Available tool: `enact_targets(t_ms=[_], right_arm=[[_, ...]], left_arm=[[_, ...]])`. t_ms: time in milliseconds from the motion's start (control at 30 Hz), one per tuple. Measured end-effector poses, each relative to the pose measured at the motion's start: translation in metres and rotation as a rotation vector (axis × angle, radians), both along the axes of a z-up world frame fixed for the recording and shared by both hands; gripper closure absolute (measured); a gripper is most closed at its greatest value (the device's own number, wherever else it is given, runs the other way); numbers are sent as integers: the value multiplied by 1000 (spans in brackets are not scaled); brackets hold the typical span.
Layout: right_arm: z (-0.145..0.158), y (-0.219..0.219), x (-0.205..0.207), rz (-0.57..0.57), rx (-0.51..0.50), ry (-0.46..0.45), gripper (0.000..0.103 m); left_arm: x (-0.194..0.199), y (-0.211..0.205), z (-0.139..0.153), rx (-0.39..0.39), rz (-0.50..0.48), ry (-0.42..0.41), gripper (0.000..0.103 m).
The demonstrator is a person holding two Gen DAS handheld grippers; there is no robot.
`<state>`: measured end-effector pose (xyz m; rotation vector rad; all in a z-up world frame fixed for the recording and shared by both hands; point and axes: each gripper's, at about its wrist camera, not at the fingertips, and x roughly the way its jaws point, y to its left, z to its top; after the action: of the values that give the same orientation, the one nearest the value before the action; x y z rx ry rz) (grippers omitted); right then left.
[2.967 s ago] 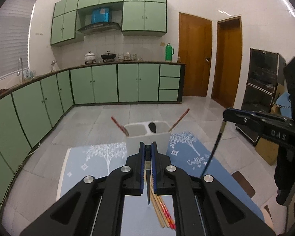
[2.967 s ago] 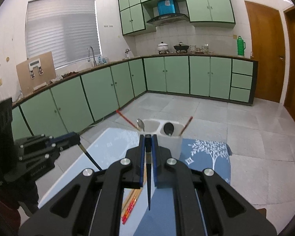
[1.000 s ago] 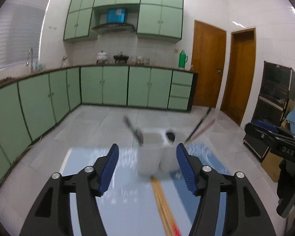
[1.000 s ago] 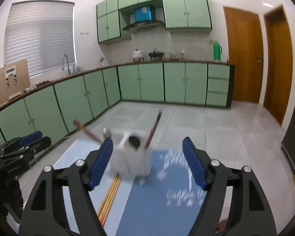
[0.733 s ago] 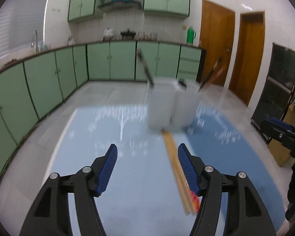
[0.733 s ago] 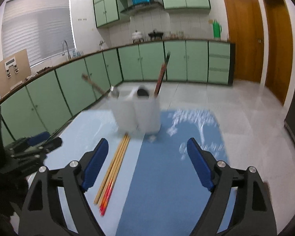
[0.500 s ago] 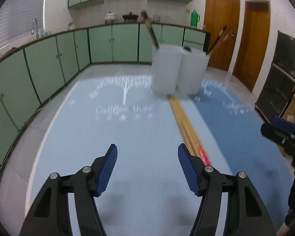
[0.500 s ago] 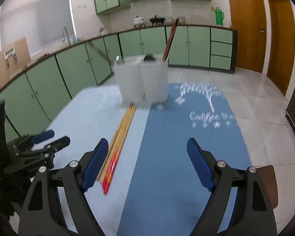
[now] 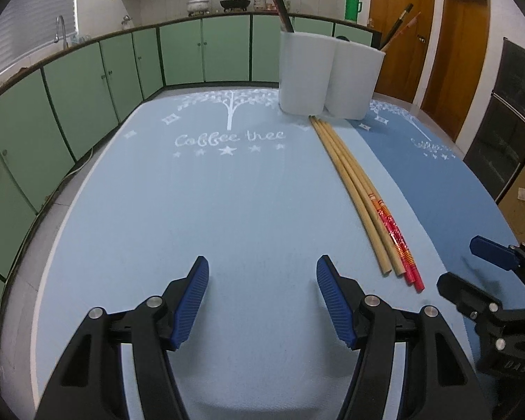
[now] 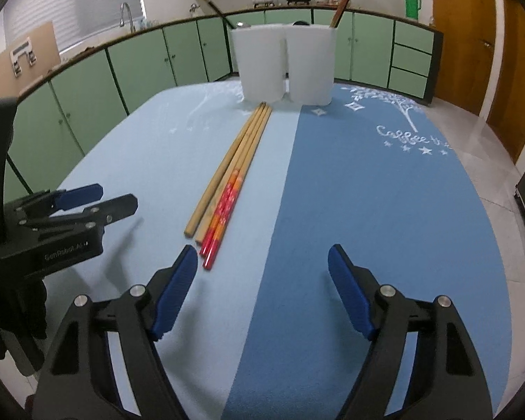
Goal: Organize utensils
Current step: 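Move both open tools back over the remaining chopsticks on the mat, then grasp a red-patterned chopstick with the right tool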
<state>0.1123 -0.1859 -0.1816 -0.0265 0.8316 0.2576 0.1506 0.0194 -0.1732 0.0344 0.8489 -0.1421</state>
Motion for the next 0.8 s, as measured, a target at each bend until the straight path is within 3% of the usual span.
enact_targets(t_ms=[333,633,733,800], right_arm=[[-13,14,7,27,-78,49,31],[-10,-9,8,-56,-62,54,35],[-8,-11,6,-24,5,56,42],[-7,-8,5,-6,35,61,53]], left_arm=[[3,-4,-4,4,-6,18,40],[3,-3,-5,3,-4,20,39],[3,-4,-5,4,-6,19,39],[3,-5,-5,6,-8,18,39]])
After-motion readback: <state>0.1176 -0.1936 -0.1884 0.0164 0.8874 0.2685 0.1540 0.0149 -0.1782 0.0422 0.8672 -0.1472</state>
